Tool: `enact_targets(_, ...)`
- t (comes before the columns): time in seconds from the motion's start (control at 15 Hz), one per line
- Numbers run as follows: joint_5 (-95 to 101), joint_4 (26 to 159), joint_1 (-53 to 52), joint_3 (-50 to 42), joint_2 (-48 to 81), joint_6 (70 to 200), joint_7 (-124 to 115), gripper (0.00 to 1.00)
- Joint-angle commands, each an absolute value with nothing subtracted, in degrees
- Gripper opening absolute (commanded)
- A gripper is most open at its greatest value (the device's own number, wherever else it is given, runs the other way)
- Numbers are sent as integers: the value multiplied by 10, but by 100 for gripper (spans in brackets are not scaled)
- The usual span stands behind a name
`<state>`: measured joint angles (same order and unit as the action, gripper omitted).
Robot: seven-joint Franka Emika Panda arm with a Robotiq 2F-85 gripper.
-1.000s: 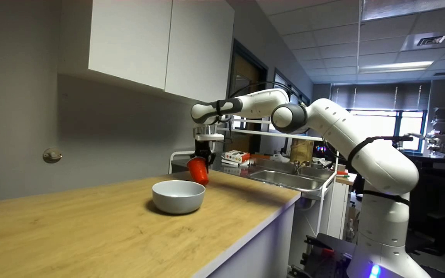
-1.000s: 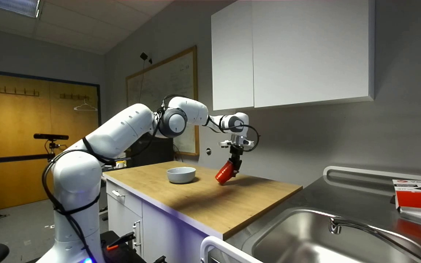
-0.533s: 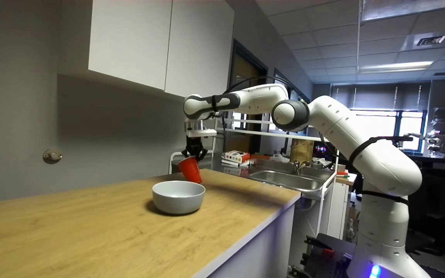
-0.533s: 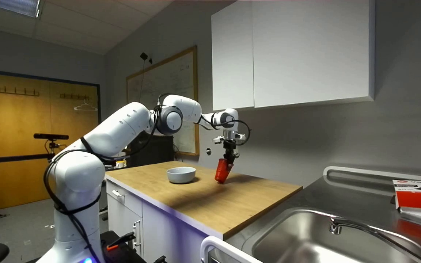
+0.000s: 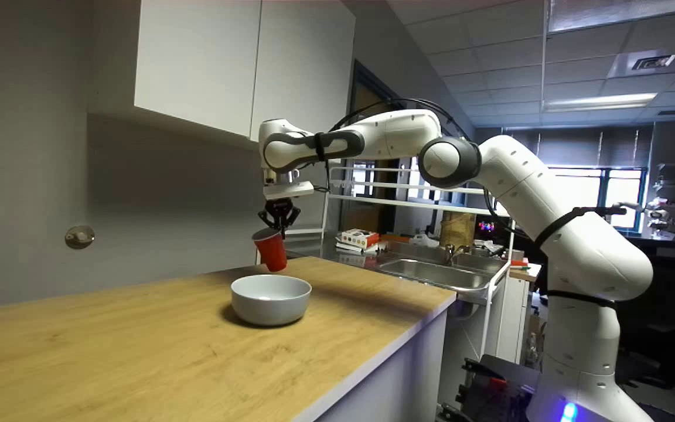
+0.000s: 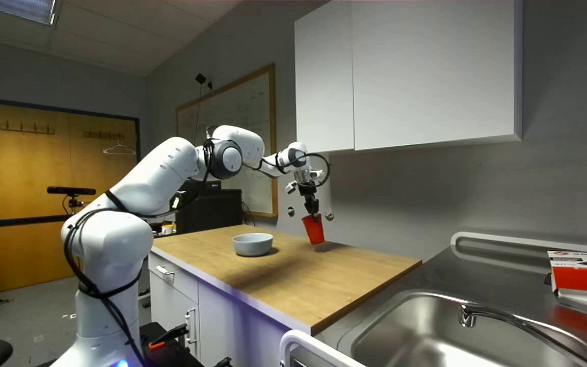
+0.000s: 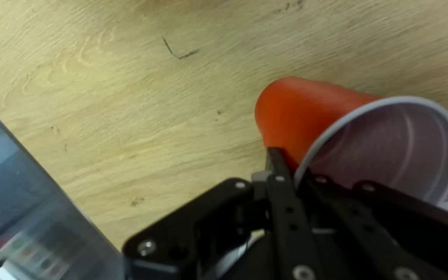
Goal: Pour the contents from the orange cup into the gray bowl
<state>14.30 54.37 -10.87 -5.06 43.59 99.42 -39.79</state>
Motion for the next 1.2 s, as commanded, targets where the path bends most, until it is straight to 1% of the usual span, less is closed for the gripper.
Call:
enact_targets(0.0, 229, 623, -165, -85, 384, 1052, -468, 6)
enact_targets(0.2, 322, 688, -214, -113, 356, 1091, -540, 6)
enact_targets(0.47, 398, 791, -267, -127, 300, 1071, -613, 6)
enact_targets(0.53, 422, 815, -260, -102, 282, 1059, -630, 6)
enact_targets(0.87, 470, 947, -246, -44, 178, 1038, -669, 6)
enact_targets(1.13, 495, 1027, -229, 2, 107, 1015, -699, 6)
